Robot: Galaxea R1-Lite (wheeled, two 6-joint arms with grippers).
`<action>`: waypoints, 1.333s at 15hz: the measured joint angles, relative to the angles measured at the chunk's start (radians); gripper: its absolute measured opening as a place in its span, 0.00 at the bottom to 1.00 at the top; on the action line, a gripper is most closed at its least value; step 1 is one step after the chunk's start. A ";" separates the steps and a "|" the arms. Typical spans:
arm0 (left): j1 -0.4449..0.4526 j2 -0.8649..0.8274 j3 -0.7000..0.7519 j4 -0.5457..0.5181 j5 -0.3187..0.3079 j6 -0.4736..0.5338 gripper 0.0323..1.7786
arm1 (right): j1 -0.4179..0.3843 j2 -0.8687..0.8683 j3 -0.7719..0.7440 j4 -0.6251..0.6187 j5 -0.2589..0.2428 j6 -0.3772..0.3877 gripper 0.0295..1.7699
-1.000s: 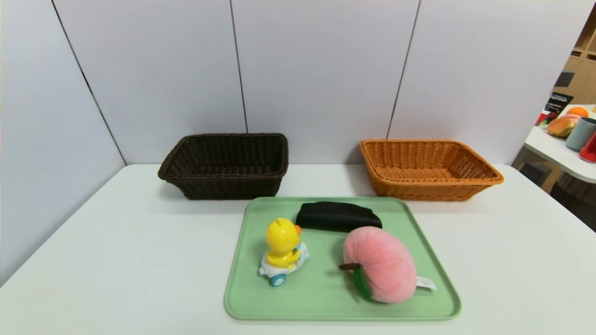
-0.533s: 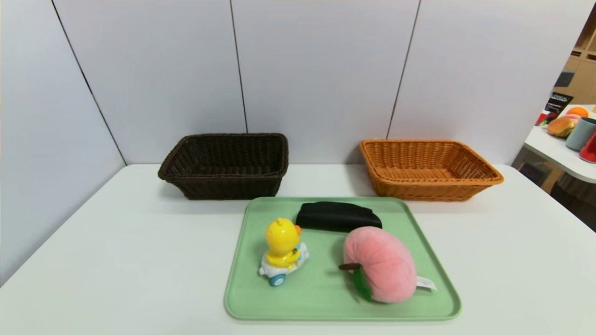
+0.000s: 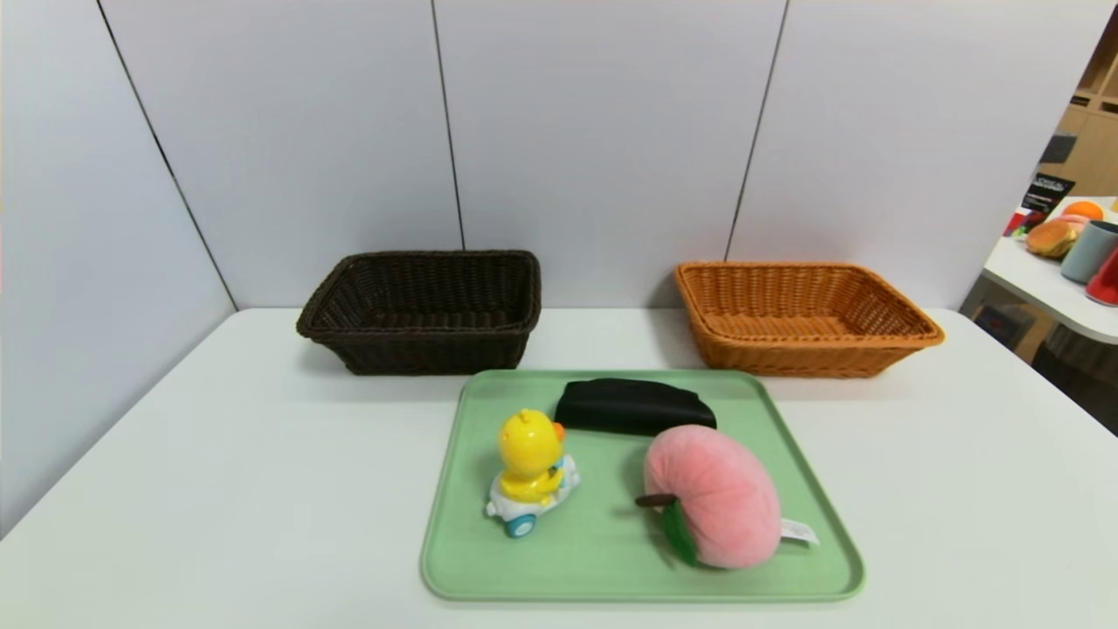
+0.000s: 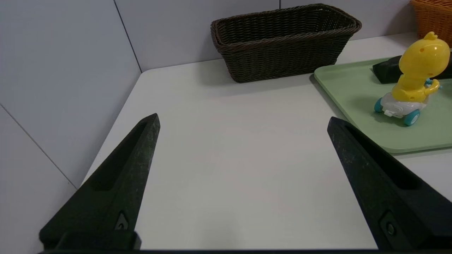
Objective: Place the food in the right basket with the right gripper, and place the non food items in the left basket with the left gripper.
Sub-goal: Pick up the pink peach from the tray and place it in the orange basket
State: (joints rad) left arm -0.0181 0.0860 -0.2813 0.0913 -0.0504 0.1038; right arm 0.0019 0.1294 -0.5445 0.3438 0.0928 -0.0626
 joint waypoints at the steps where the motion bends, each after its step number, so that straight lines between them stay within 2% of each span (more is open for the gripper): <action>1: 0.000 0.050 -0.049 0.003 -0.001 0.001 0.95 | -0.001 0.064 -0.090 0.049 0.029 -0.001 0.97; 3: 0.000 0.159 -0.150 0.006 -0.008 0.002 0.95 | -0.002 0.219 -0.274 0.108 0.084 -0.003 0.97; 6: 0.000 0.343 -0.323 0.008 -0.029 0.002 0.95 | -0.001 0.470 -0.540 0.165 0.139 -0.008 0.97; 8: 0.000 0.463 -0.422 0.012 -0.039 0.005 0.95 | 0.022 0.621 -0.689 0.225 0.156 -0.014 0.97; 10: 0.000 0.577 -0.503 0.014 -0.038 0.013 0.95 | 0.081 0.763 -0.806 0.266 0.148 -0.015 0.97; 11: 0.000 0.640 -0.539 0.014 -0.033 0.015 0.95 | 0.127 0.827 -0.844 0.275 0.129 -0.014 0.97; 13: -0.008 0.750 -0.588 0.015 -0.024 0.021 0.95 | 0.253 0.943 -0.885 0.281 0.059 0.006 0.97; 16: -0.061 0.850 -0.602 0.027 0.017 0.029 0.95 | 0.430 1.091 -0.895 0.285 -0.063 0.089 0.97; 18: -0.076 0.886 -0.602 0.028 0.025 0.028 0.95 | 0.482 1.165 -0.856 0.285 -0.124 0.127 0.97; 20: -0.114 0.916 -0.600 0.026 0.036 0.024 0.95 | 0.502 1.214 -0.818 0.285 -0.151 0.140 0.97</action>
State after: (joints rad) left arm -0.1321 1.0021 -0.8817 0.1177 -0.0147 0.1279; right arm 0.5040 1.3430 -1.3628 0.6291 -0.0585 0.0779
